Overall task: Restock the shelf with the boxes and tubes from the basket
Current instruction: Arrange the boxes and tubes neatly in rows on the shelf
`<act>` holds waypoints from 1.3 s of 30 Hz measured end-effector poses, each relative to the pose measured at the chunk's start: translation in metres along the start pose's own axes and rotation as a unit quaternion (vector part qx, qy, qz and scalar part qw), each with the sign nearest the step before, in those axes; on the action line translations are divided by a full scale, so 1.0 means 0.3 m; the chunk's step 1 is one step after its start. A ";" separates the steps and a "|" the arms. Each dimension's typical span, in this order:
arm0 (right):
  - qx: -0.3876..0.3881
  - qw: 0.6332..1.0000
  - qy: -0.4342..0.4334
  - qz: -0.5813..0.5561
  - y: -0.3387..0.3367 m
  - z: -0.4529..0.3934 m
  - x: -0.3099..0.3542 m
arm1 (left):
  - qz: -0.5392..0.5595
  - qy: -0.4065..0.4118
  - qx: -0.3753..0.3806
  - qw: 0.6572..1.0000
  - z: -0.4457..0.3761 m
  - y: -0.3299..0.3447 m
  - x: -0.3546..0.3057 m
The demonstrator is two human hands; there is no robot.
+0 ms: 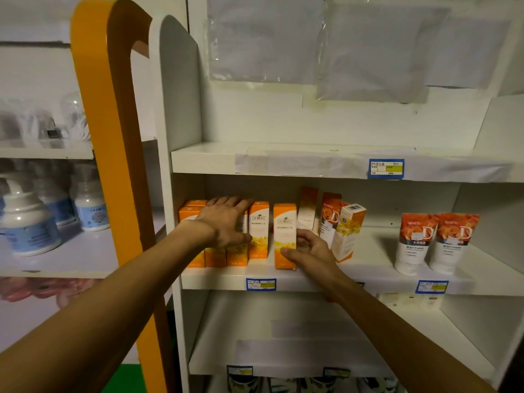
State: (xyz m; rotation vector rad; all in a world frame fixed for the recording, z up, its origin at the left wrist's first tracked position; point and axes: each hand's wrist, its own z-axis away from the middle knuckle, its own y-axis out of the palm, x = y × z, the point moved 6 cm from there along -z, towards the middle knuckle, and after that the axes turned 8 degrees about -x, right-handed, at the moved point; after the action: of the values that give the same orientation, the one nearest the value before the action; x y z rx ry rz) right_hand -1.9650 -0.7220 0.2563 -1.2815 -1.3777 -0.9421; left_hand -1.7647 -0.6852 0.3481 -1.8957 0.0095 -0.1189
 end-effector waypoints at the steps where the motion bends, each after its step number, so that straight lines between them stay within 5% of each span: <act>1: 0.006 1.000 -0.001 0.009 0.019 0.001 -0.003 | 0.000 0.001 -0.003 1.000 -0.003 0.001 0.000; 26: 0.030 0.967 -0.058 0.247 0.254 -0.021 -0.029 | 0.020 0.005 -0.021 1.000 -0.002 -0.006 0.003; 29: -0.052 0.974 -0.064 0.211 0.181 -0.033 0.007 | 0.024 0.005 -0.019 1.000 0.000 -0.007 0.006; 33: -0.161 0.914 -0.132 0.349 0.056 -0.080 0.063 | 0.028 0.004 -0.017 0.999 0.004 -0.003 0.008; 39: -0.103 0.811 -0.128 0.562 0.011 -0.170 0.015 | 0.026 0.001 -0.024 0.999 0.007 -0.004 0.003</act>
State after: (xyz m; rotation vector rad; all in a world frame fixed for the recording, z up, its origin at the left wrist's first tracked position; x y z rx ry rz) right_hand -1.9537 -0.7698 0.2709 -2.0583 -0.4547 -0.0674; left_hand -1.7636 -0.6828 0.3487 -1.9411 0.0644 -0.0864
